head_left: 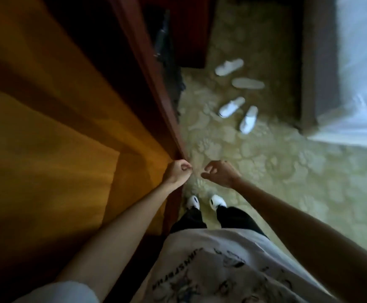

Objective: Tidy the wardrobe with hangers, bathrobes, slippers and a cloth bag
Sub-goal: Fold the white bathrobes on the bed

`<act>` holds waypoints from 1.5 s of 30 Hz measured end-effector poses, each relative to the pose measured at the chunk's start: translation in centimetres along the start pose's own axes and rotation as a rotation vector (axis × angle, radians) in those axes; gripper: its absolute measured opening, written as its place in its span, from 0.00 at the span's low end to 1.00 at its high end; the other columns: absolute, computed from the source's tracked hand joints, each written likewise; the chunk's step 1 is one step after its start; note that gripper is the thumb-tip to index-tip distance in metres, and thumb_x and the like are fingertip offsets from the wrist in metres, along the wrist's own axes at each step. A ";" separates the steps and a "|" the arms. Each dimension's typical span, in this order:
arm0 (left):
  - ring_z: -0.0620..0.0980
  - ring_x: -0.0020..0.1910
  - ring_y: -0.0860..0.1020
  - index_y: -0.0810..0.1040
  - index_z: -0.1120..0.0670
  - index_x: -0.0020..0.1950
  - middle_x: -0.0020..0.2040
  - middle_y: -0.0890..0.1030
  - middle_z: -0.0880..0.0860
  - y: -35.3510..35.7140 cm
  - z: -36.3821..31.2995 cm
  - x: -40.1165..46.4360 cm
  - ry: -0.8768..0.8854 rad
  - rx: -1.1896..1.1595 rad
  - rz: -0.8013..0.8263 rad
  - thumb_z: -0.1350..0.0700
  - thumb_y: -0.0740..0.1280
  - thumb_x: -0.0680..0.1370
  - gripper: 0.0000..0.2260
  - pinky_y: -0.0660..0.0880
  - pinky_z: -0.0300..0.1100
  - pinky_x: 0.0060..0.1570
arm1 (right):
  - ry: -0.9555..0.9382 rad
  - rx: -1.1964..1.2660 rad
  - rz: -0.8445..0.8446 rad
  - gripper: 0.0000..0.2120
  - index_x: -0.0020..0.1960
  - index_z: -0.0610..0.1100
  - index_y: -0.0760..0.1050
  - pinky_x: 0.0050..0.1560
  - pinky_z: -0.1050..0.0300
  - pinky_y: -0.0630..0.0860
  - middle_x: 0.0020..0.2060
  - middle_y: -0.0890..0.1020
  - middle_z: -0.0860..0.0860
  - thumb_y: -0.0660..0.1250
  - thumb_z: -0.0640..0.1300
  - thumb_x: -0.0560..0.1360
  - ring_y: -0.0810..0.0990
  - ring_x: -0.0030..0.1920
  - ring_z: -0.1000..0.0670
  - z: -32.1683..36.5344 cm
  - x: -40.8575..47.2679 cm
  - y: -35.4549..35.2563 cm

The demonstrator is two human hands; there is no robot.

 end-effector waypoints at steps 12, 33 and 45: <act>0.49 0.28 0.75 0.79 0.58 0.42 0.33 0.79 0.53 20.6 -7.9 1.2 0.104 0.647 0.648 0.48 0.55 0.86 0.21 0.70 0.34 0.22 | 0.721 0.719 -0.401 0.12 0.45 0.43 0.83 0.42 0.54 0.77 0.39 0.85 0.46 0.69 0.53 0.75 0.83 0.42 0.46 -21.2 -16.4 10.6; 0.53 0.38 0.83 0.81 0.57 0.53 0.44 0.84 0.56 53.9 -27.0 -7.0 0.671 1.142 0.746 0.61 0.64 0.80 0.07 0.81 0.46 0.37 | 0.891 1.251 -0.802 0.11 0.50 0.42 0.82 0.40 0.59 0.79 0.41 0.85 0.48 0.67 0.49 0.78 0.83 0.40 0.50 -49.7 -36.2 8.0; 0.50 0.28 0.78 0.83 0.61 0.44 0.37 0.83 0.57 73.6 -40.2 -3.0 0.341 1.241 0.738 0.61 0.63 0.80 0.10 0.75 0.41 0.30 | 0.883 1.065 -0.713 0.09 0.51 0.42 0.82 0.43 0.57 0.80 0.39 0.85 0.50 0.66 0.45 0.78 0.82 0.38 0.52 -75.9 -42.4 -11.2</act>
Point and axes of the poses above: each hand's wrist, its own x-axis towards the middle knuckle, its own y-axis out of the palm, z = x × y, the point moved 1 cm from there along x, towards the middle knuckle
